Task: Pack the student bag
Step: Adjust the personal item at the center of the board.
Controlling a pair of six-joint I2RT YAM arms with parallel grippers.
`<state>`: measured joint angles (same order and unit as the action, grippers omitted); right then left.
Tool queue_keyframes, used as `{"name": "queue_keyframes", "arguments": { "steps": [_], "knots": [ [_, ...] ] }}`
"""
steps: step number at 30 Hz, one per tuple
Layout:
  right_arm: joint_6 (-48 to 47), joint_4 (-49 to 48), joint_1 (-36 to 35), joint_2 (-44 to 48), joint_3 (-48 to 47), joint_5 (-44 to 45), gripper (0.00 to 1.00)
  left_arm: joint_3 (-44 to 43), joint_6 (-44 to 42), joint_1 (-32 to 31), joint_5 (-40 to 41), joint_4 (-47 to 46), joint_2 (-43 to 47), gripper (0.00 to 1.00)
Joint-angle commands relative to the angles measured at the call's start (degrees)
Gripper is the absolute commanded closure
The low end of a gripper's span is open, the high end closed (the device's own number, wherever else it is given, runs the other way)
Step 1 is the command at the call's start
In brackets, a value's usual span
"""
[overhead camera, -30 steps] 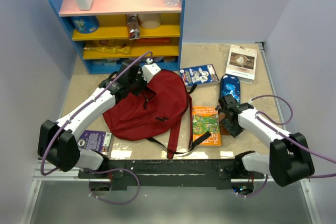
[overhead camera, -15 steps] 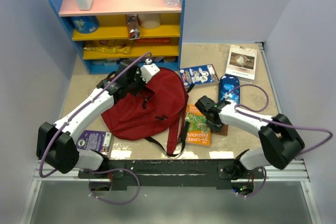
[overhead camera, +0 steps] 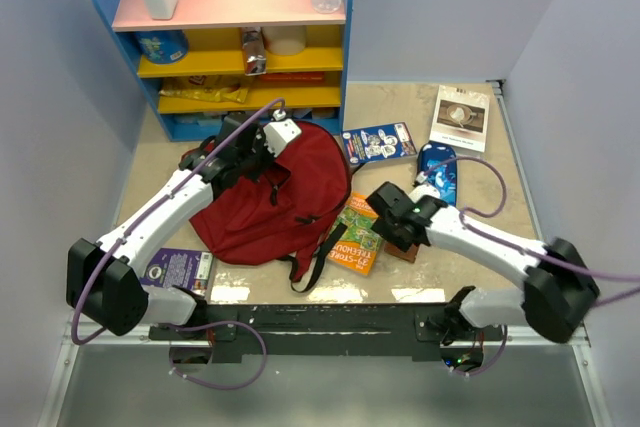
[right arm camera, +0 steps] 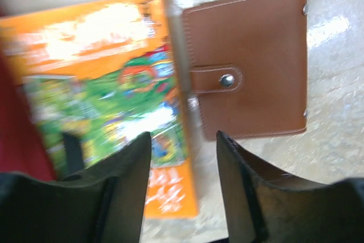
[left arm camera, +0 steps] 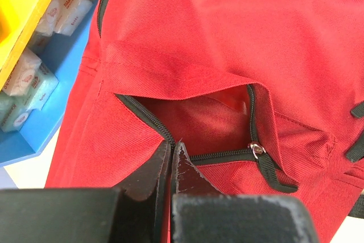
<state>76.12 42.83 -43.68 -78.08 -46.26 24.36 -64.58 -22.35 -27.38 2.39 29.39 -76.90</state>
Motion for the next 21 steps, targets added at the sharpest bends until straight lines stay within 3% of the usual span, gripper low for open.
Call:
{"name": "queue_keyframes", "arguments": {
  "steps": [1,2,5,7,12,21],
  "knots": [
    [6.2,1.2,-0.4,12.1,4.2,3.1,0.45,-3.3,-0.9,0.0,-1.1,-1.4,2.2,1.0],
    [7.2,1.7,-0.3,15.0,5.4,3.6,0.34,-3.3,-0.9,0.0,-1.1,-1.4,2.1,1.0],
    [9.4,3.6,0.3,16.9,8.4,5.5,0.26,-3.2,-0.9,0.0,-1.2,-1.4,1.9,1.0],
    [13.8,9.0,0.8,14.0,7.7,7.2,0.24,-3.1,-1.0,0.0,-1.2,-1.4,1.8,1.0],
    [17.2,12.0,1.5,5.9,5.3,9.9,0.21,-3.0,-0.9,0.0,-1.3,-1.3,1.4,1.0],
    [14.6,4.4,7.0,5.3,8.1,10.2,0.21,-2.8,-1.6,0.1,-1.5,-0.6,1.4,1.0]
  ]
}}
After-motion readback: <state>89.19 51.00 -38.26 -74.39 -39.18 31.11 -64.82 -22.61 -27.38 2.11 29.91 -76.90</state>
